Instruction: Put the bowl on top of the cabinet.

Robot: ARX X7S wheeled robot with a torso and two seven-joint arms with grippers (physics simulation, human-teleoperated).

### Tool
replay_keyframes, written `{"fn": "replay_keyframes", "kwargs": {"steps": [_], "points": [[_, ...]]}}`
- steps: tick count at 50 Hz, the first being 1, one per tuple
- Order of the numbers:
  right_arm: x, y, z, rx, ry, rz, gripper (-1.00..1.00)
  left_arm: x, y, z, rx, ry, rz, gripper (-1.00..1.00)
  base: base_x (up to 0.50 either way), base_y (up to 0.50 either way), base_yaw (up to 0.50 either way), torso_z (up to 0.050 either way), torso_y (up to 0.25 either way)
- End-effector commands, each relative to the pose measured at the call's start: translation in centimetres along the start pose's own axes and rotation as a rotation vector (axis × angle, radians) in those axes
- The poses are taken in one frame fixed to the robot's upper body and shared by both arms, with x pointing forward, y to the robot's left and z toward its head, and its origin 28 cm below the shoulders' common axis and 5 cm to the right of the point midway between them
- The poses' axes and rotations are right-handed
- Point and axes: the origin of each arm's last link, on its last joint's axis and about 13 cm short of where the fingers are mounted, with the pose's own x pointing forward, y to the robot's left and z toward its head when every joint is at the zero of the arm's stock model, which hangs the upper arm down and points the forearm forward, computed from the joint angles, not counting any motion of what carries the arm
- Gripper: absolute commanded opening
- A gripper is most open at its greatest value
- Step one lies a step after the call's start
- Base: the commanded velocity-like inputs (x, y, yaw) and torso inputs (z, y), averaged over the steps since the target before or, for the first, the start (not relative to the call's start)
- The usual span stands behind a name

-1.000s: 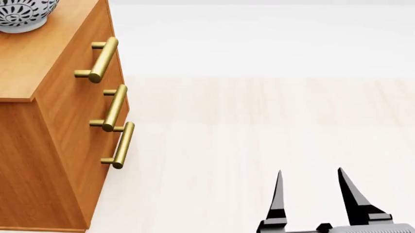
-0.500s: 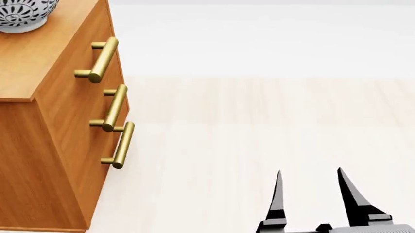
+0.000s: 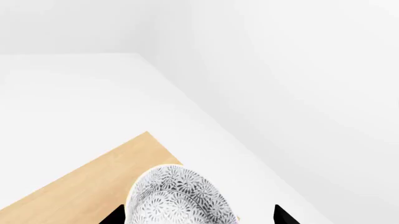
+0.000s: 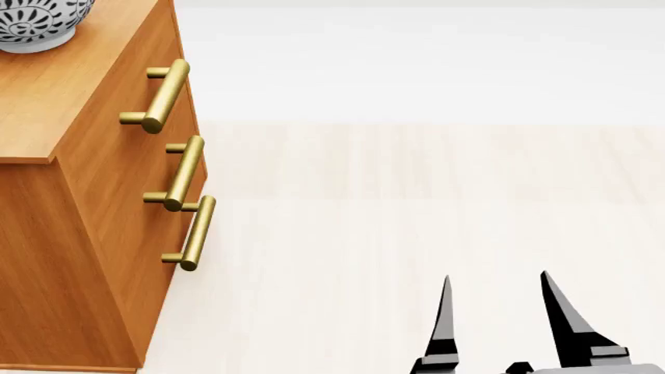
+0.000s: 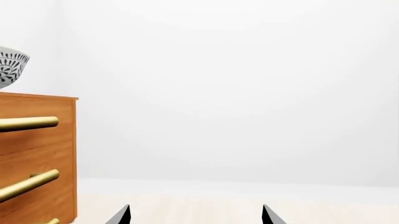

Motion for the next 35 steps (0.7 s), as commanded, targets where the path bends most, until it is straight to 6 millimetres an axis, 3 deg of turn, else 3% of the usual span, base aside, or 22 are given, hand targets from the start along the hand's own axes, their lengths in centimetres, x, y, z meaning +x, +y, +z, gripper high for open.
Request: {"fn": "replay_keyframes", "kwargs": {"steps": [1,11,20,30,35], "points": [[-0.2,0.0,-0.1,0.005,-0.003,-0.001,1.0,-1.5,-1.9,0.7,0.136,-0.13,-0.001,1.0,0.0,0.0,0.0,0.0,0.0],[-0.1,0.0,-0.1,0.005,-0.004,0.002,1.0,-3.5,-3.0,0.9,0.209,-0.206,-0.036,1.0,0.0,0.0,0.0,0.0,0.0],[-0.1,0.1,0.2,0.005,-0.008,0.007,1.0,-5.9,-3.8,-0.1,0.31,-0.3,-0.092,1.0,0.0,0.0,0.0,0.0,0.0],[-0.2,0.3,0.4,0.005,-0.018,0.014,1.0,-9.3,-3.8,-0.9,0.383,-0.38,-0.174,1.0,0.0,0.0,0.0,0.0,0.0],[-0.2,0.3,0.4,0.006,-0.021,0.016,1.0,-9.9,-3.5,-1.2,0.398,-0.391,-0.185,1.0,0.0,0.0,0.0,0.0,0.0]]}}
